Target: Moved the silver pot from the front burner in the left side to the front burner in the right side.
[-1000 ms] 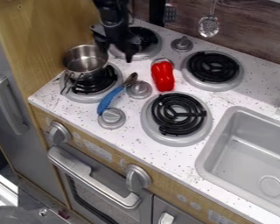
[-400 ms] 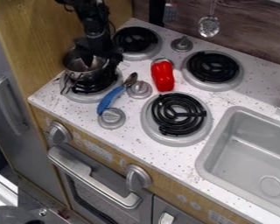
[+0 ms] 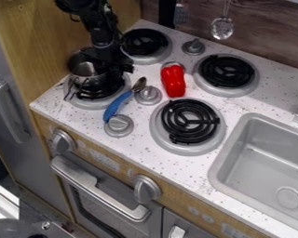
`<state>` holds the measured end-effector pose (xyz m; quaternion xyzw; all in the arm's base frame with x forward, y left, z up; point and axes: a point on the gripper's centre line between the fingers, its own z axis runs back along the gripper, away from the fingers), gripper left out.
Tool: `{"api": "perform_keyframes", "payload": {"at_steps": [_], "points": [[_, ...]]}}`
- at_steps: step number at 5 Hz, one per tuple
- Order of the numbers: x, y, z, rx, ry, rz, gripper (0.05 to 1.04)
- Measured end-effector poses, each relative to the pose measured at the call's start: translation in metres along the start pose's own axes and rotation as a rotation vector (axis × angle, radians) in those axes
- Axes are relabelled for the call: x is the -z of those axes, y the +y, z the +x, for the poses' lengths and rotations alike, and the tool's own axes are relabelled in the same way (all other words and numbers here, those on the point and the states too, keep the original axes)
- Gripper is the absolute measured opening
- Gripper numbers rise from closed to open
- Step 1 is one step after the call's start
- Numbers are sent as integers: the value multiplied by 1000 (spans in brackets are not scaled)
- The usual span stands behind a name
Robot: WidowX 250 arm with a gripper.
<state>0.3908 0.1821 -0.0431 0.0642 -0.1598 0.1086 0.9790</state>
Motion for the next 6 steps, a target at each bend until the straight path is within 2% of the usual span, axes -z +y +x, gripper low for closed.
{"api": "perform_keyframes", "payload": {"at_steps": [1,2,3,4,5,6], "points": [[-5,-6,-2,31,-11,-6,166],[-30,-21,-3,94,-65,-38,79],[-60,-57,-20,159,-107,-94,74],[-71,-95,-56,285,-97,-186,74],[-66,-138,-105,385,-31,-231,74],[-65,-177,-123,531,-47,-241,74]]}}
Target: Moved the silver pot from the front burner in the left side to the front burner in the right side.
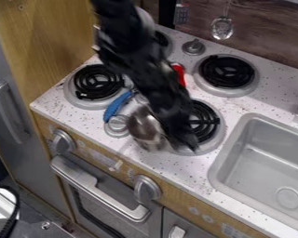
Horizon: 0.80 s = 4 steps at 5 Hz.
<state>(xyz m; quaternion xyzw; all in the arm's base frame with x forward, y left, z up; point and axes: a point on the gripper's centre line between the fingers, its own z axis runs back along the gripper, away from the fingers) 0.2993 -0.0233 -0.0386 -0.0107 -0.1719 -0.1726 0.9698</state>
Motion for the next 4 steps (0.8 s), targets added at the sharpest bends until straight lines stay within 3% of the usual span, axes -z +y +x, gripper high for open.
{"api": "perform_keyframes", "payload": {"at_steps": [1,2,3,4], "points": [[13,-34,10,85,-3,3,74],[20,-48,26,120,-41,-11,74],[28,-49,43,128,-68,-13,74],[31,-41,51,112,-50,12,74]]}}
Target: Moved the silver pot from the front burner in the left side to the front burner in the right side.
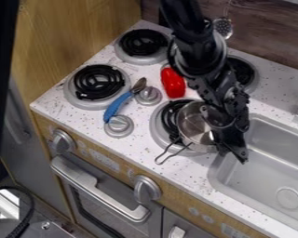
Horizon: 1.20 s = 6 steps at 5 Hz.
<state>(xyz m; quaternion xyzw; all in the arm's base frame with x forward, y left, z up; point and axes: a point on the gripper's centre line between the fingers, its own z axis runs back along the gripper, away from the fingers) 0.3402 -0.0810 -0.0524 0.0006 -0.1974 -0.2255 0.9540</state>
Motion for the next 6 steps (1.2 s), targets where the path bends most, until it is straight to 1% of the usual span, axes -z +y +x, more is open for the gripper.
{"api": "perform_keyframes", "payload": {"at_steps": [1,2,3,4,5,6], "points": [[1,16,7,-25,-3,19,74],[1,36,6,-62,1,30,74],[2,49,4,-101,2,23,73],[1,49,3,-101,6,5,88],[1,47,0,-101,15,-13,168],[-10,37,-12,-117,45,-39,392]]}}
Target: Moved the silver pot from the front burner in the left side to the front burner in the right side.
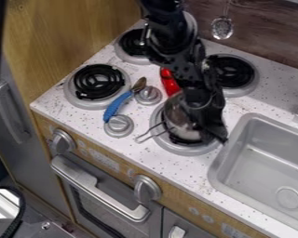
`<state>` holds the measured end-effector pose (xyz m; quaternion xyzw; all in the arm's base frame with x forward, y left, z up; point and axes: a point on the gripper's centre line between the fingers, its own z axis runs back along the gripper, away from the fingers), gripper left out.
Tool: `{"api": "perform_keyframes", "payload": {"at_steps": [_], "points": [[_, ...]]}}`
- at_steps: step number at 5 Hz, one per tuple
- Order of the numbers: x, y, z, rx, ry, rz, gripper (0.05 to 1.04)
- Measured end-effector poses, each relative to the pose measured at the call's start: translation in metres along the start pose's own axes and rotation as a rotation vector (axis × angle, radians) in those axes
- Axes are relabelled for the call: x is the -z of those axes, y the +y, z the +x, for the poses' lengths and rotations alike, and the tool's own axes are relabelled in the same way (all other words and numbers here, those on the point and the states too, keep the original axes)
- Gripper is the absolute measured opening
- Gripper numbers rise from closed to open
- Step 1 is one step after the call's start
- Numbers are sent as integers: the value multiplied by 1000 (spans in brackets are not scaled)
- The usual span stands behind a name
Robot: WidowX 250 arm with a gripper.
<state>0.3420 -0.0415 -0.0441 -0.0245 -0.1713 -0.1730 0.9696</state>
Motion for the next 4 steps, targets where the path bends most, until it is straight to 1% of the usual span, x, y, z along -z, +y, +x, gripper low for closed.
{"api": "perform_keyframes", "payload": {"at_steps": [1,2,3,4], "points": [[-40,-5,16,-42,-85,5,690],[-67,-4,18,-93,-73,24,969],[-71,-2,-1,-148,53,50,997],[-62,1,-15,-186,178,71,997]]}}
